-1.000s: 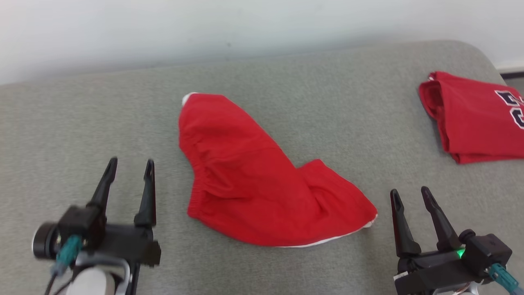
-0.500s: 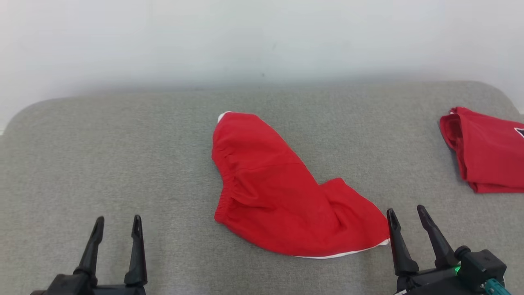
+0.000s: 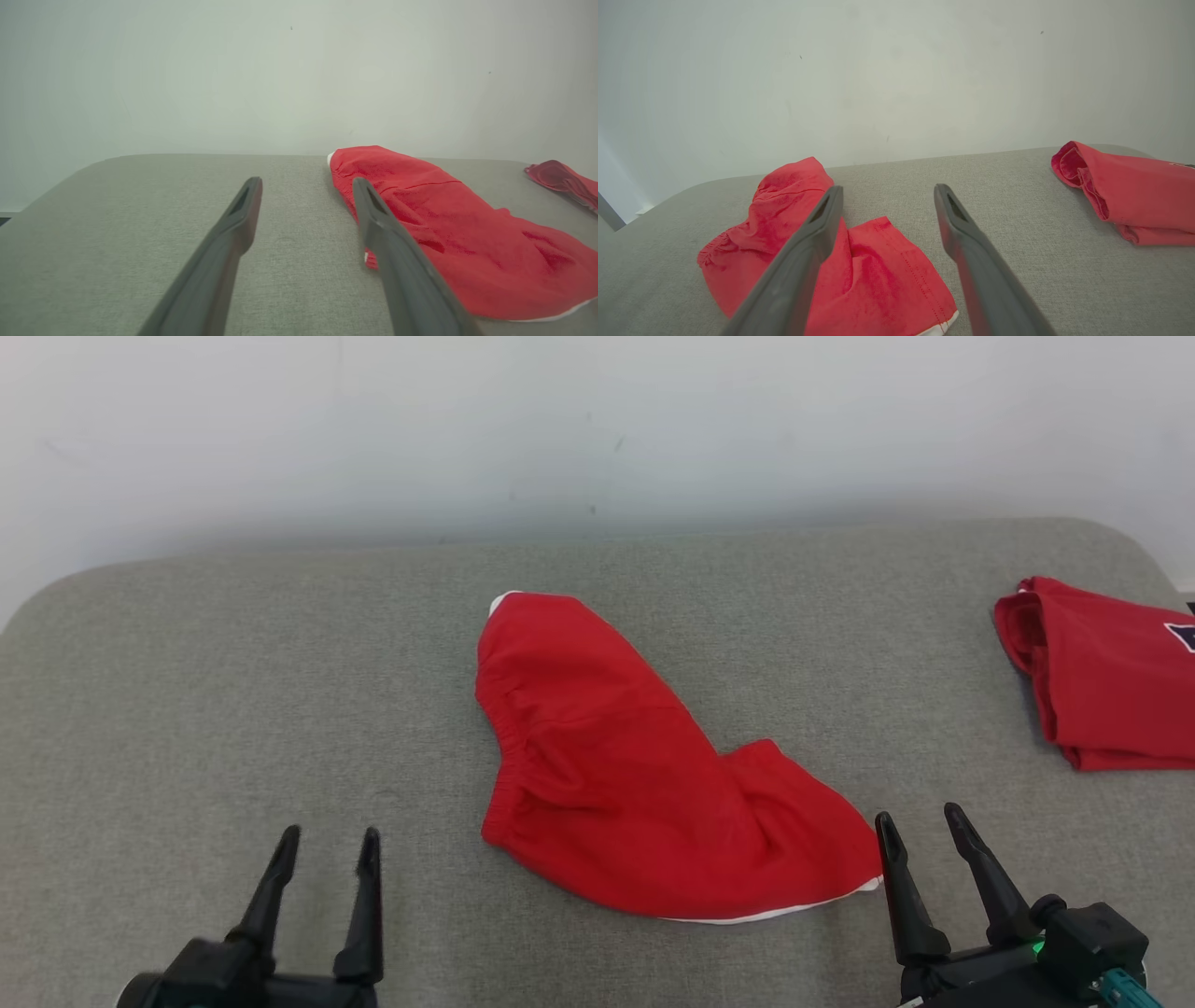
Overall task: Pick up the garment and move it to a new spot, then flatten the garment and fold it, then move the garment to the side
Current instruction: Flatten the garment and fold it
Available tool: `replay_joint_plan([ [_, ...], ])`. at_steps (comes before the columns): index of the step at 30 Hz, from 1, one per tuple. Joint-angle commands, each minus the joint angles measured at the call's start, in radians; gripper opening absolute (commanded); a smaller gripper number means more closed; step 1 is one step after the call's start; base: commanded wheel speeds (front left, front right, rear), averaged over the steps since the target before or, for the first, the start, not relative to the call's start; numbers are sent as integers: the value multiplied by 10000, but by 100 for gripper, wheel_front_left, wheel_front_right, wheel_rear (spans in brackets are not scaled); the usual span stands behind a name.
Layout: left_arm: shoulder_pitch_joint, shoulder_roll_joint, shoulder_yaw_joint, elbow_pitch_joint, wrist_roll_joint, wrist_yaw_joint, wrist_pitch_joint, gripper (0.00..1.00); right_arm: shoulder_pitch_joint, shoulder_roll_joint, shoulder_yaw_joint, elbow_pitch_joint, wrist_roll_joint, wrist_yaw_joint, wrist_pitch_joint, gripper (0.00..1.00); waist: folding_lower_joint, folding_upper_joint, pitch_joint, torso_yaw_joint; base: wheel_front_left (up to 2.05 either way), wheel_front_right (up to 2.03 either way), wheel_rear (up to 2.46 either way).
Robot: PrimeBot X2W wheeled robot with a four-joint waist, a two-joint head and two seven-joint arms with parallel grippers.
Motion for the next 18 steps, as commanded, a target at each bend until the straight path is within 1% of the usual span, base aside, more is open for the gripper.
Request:
replay_joint_plan([
  [1,-319,17,-102,121,-52,-60,0,100,-51,-47,14,-3,71,-27,1,100,1,1,77,-102,0,0,0],
  [7,-1491,436,-1085,1633,-261,-235,0,100,-260,-49,65,77,116,-28,-1,100,1,1,391,-546,0,0,0],
  [13,-2684,975,-2197,3283,-702,-220,100,100,-469,-61,-21,136,175,-28,1,100,1,1,857,-1059,0,0,0],
  [18,-3442,1378,-2854,4382,-1134,-224,120,100,-638,-22,-119,116,199,-28,1,100,1,1,1281,-1441,0,0,0],
])
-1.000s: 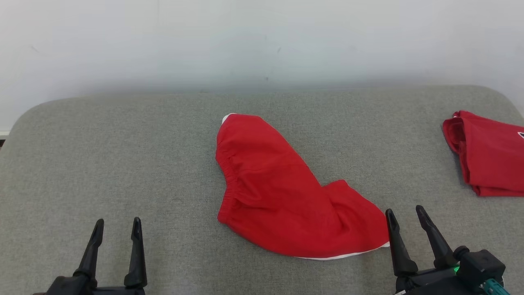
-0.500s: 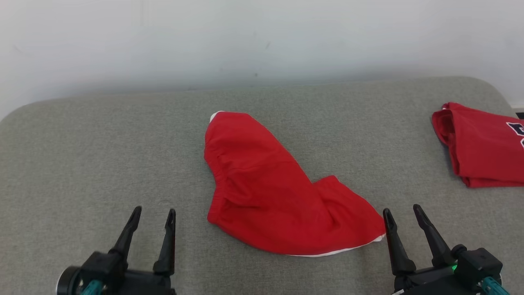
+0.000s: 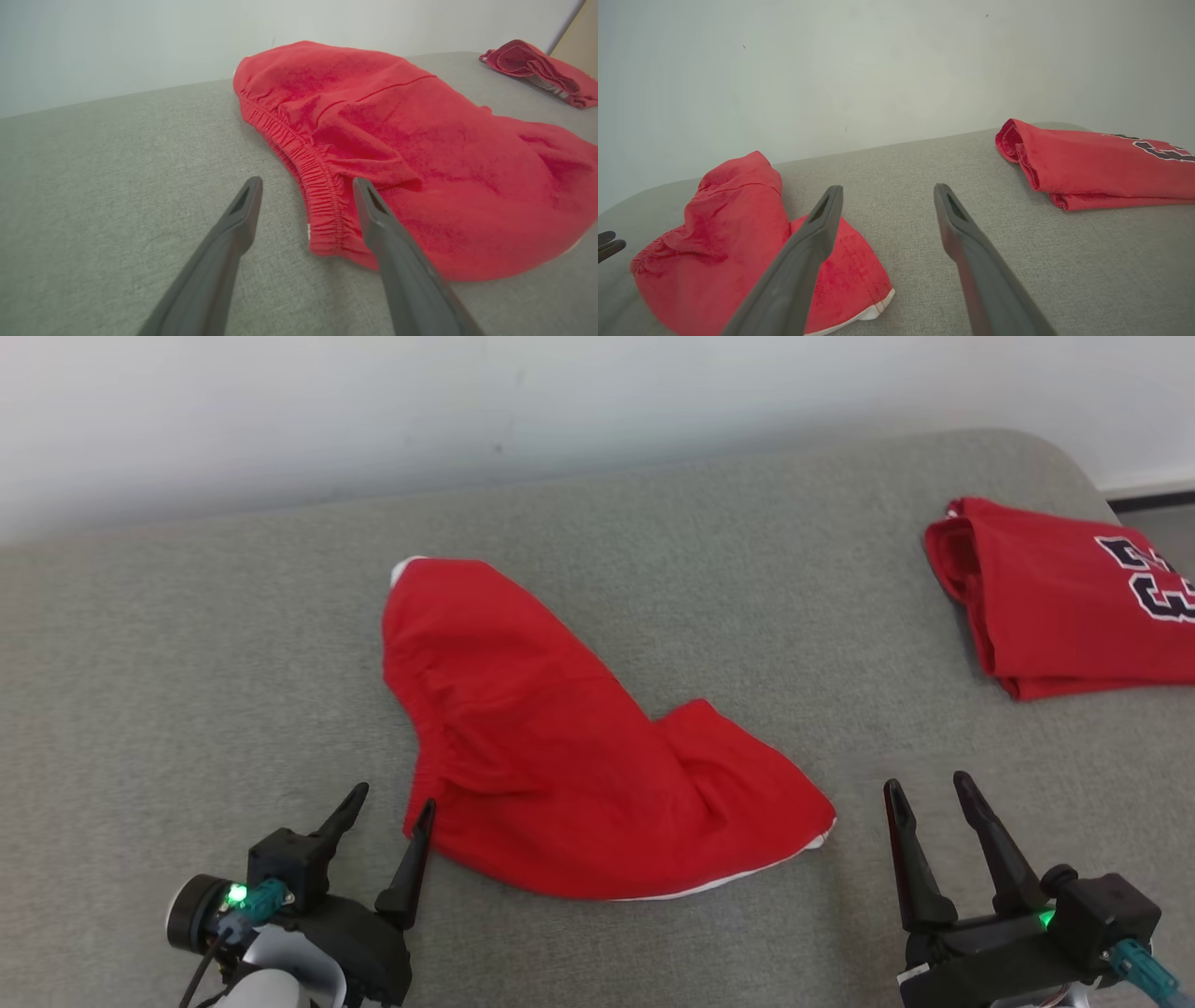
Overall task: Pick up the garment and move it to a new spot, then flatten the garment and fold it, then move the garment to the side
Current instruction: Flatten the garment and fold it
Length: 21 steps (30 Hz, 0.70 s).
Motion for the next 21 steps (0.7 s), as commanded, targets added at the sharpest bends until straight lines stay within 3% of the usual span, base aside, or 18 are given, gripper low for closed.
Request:
replay_joint_plan([
  [1,-231,80,-88,209,-112,23,-43,100,-157,-5,-26,-17,51,-28,-1,100,-1,-1,402,-378,0,0,0],
  [8,-798,202,-728,1393,-628,22,126,100,-291,41,-91,-13,72,-28,-1,100,-1,-1,611,-567,0,0,0],
  [9,-873,220,-804,1491,-704,22,97,37,-298,51,-119,-32,63,-28,1,100,-1,-1,609,-568,0,0,0],
  [10,-940,234,-897,1546,-725,22,69,0,-296,60,-136,-51,48,-28,1,100,-1,-1,596,-558,0,0,0],
  [21,-163,-64,-1220,393,-619,69,-165,0,133,86,-211,-32,-84,-28,1,100,-1,-1,122,297,0,0,0],
])
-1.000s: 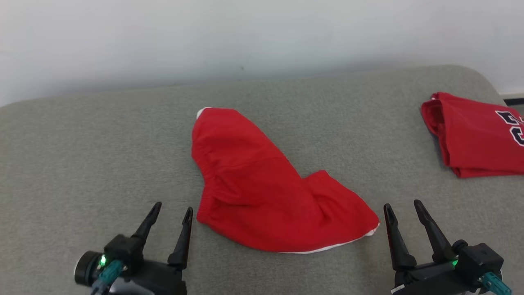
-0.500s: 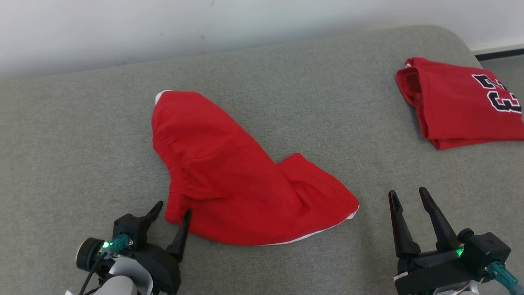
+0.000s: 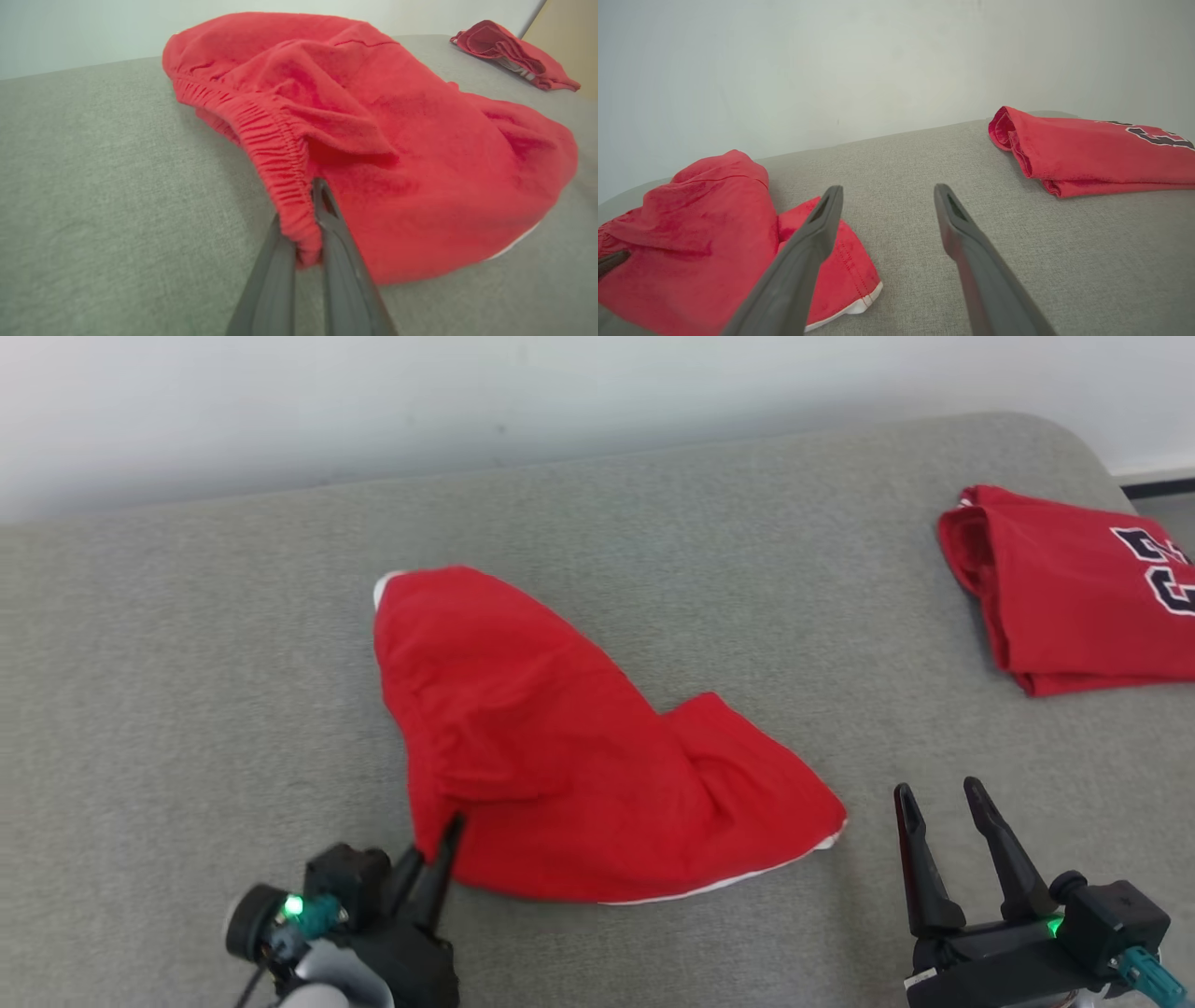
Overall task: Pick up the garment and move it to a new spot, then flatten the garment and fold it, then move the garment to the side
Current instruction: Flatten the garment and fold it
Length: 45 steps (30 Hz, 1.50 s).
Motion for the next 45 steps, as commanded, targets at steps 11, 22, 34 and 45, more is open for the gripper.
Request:
replay_joint_plan([
  [11,2806,13,-483,-2743,-361,386,818,0,244,-57,-151,9,-21,-28,1,100,-1,0,-73,1205,0,0,0],
  [22,2582,53,-381,-3528,-372,627,729,0,-8,-156,54,201,52,-28,1,100,-1,0,42,841,0,0,0],
  [34,464,-37,167,-1530,-593,374,141,0,-248,-219,88,425,99,-28,3,100,-1,0,345,176,0,0,0],
  [45,-511,-536,253,-84,-253,252,-43,100,-330,-125,42,593,74,-28,3,100,-1,0,338,111,0,0,0],
])
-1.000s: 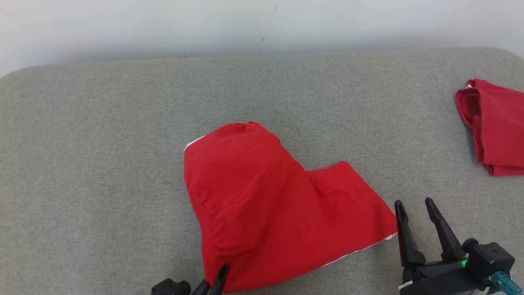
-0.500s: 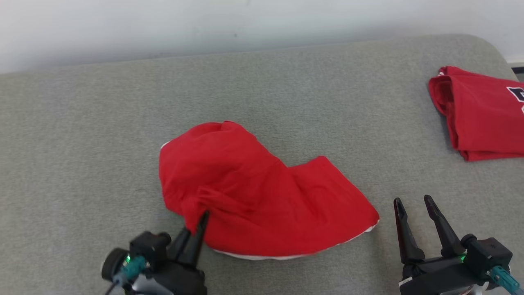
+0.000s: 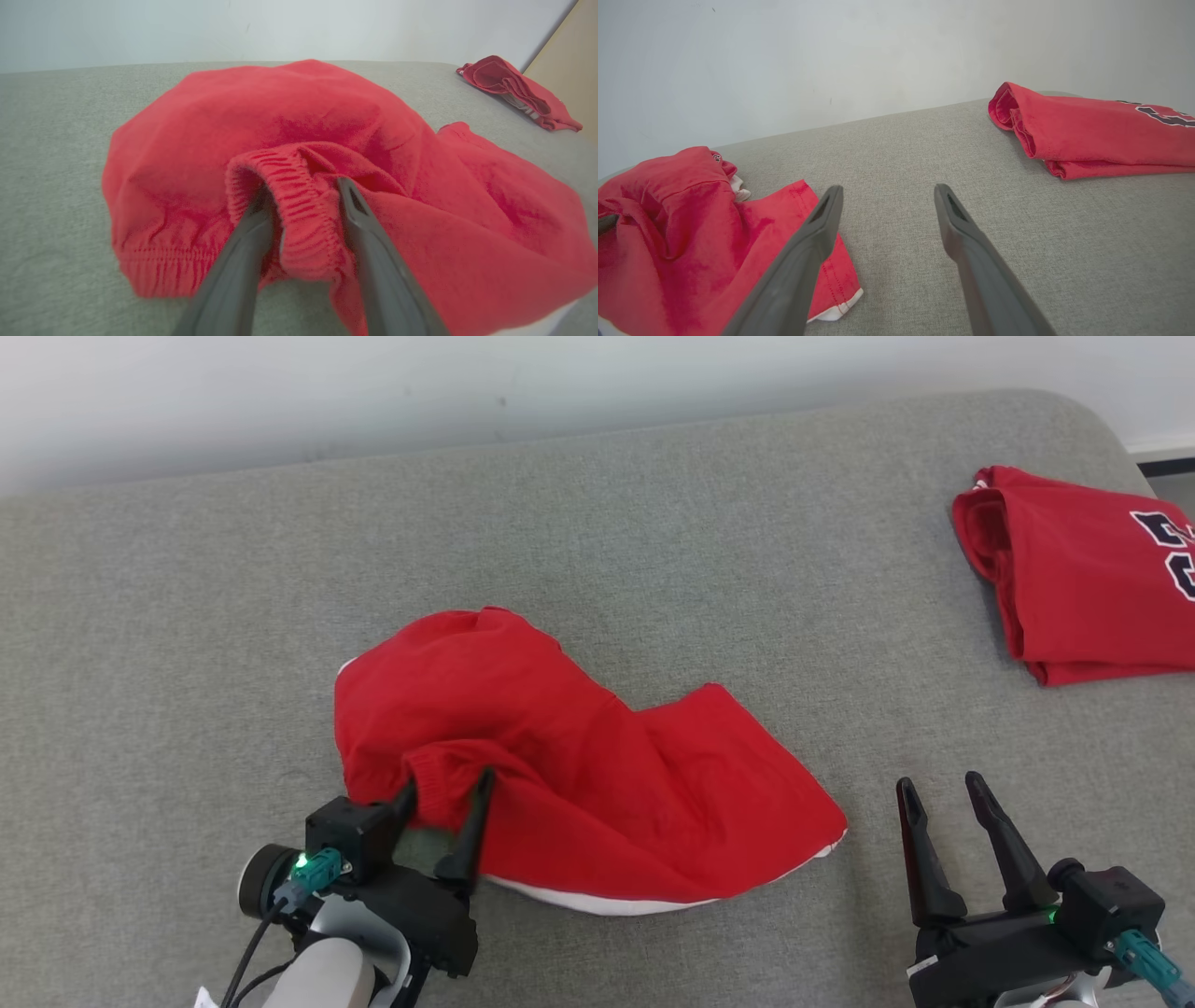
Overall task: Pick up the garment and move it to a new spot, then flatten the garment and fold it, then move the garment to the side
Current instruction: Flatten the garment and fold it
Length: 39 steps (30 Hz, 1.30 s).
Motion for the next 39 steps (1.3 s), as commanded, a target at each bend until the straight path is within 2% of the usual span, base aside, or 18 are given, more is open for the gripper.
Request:
replay_joint_plan([
  [1,-11,-18,71,-57,127,-47,-48,100,36,34,-25,11,-10,-28,3,100,0,0,-54,55,0,0,0],
  [11,1548,-209,594,-1265,306,-130,-35,100,338,138,-90,78,-22,-28,3,100,0,0,-504,529,0,0,0],
  [21,3262,-332,1142,-2431,403,43,-36,100,588,170,-162,88,-69,-28,3,100,0,0,-930,1182,0,0,0],
  [34,4503,-589,3215,-5398,1722,671,-37,100,804,162,-47,-17,-183,-28,3,100,0,0,-1577,1313,0,0,0],
  [39,4795,-642,3802,-5784,2031,678,-36,100,908,149,-19,-88,-185,-28,3,100,0,0,-1734,1246,0,0,0],
])
